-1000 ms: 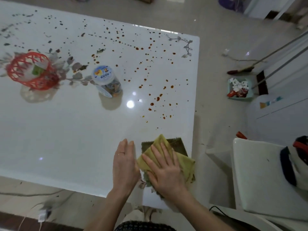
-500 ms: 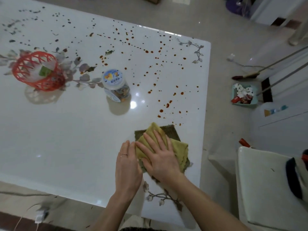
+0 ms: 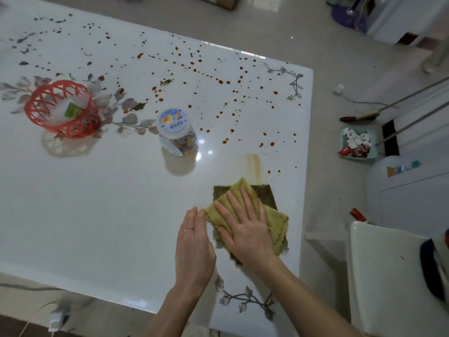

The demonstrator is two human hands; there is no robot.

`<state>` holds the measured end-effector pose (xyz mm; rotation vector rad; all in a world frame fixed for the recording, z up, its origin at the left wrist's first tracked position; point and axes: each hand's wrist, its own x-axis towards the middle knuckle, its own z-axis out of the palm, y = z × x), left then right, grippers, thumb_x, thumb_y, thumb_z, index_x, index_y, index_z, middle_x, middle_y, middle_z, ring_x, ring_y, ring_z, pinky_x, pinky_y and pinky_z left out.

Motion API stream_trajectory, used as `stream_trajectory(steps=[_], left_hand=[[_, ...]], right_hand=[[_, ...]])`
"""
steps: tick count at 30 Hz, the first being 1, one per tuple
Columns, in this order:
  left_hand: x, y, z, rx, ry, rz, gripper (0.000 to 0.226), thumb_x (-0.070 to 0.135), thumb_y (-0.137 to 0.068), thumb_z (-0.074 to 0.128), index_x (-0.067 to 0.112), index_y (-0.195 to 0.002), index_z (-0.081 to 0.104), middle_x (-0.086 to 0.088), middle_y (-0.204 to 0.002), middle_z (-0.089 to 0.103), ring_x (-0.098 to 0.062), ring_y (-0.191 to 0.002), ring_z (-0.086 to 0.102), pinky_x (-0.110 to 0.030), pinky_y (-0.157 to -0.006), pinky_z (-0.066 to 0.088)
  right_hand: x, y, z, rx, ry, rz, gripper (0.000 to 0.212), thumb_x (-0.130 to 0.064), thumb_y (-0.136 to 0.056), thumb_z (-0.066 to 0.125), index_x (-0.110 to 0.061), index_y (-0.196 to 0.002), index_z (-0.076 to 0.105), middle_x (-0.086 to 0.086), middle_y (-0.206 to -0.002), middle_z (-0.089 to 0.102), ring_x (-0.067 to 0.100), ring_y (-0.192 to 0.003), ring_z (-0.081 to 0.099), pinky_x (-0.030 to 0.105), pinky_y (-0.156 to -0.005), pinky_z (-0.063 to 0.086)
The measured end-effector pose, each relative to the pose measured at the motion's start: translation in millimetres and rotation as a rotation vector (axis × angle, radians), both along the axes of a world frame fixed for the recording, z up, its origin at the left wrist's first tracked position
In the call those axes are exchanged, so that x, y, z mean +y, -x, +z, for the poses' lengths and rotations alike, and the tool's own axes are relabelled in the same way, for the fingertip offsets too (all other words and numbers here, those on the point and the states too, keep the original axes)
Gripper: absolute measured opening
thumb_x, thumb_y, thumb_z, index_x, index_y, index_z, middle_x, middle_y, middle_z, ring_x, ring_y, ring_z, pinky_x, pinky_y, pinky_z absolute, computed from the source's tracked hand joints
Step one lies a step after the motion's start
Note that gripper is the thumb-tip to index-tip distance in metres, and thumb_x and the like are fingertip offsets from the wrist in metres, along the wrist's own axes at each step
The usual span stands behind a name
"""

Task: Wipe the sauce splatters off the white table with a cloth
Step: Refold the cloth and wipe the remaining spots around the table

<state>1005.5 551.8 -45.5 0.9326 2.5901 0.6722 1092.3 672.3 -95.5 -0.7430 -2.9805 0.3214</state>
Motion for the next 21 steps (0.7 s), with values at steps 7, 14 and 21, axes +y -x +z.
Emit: stream_trajectory(steps=[7,14,21], left_hand=[[6,1,5,0.011,-0.012,-0.037,0.060,-0.011,-0.079,0.044,0.000,-0.137,0.037,-0.019,-0.144,0.036,-0.030,-0.135,0.032,-0.037,-0.112,0.027],[-1,-9,1,-0.015,0.005,-0.061,0.058,-0.010,-0.079,0.045,0.002,-0.136,0.039,-0.019,-0.143,0.037,-0.029,-0.134,0.034,-0.034,-0.111,0.026],[-8,-7,9,-0.002,-0.024,-0.071,0.056,-0.011,-0.080,0.045,0.002,-0.135,0.041,-0.019,-0.143,0.037,-0.030,-0.135,0.033,-0.036,-0.110,0.029]], right_hand=[[75,30,5,-0.138,0.016,-0.212,0.064,-0.059,-0.096,0.015,-0.040,-0.157,0.015,-0.004,-0.167,0.004,0.022,-0.153,-0.009,0.057,-0.120,-0.002],[34,-11,0,-0.078,0.002,-0.194,0.062,-0.055,-0.097,0.031,-0.037,-0.156,0.023,-0.001,-0.166,0.014,0.026,-0.154,0.002,0.062,-0.119,0.009],[96,25,11,-0.181,0.124,-0.594,0.058,-0.055,-0.101,0.027,-0.049,-0.155,0.004,-0.010,-0.167,-0.008,0.033,-0.150,-0.019,0.076,-0.109,-0.008]])
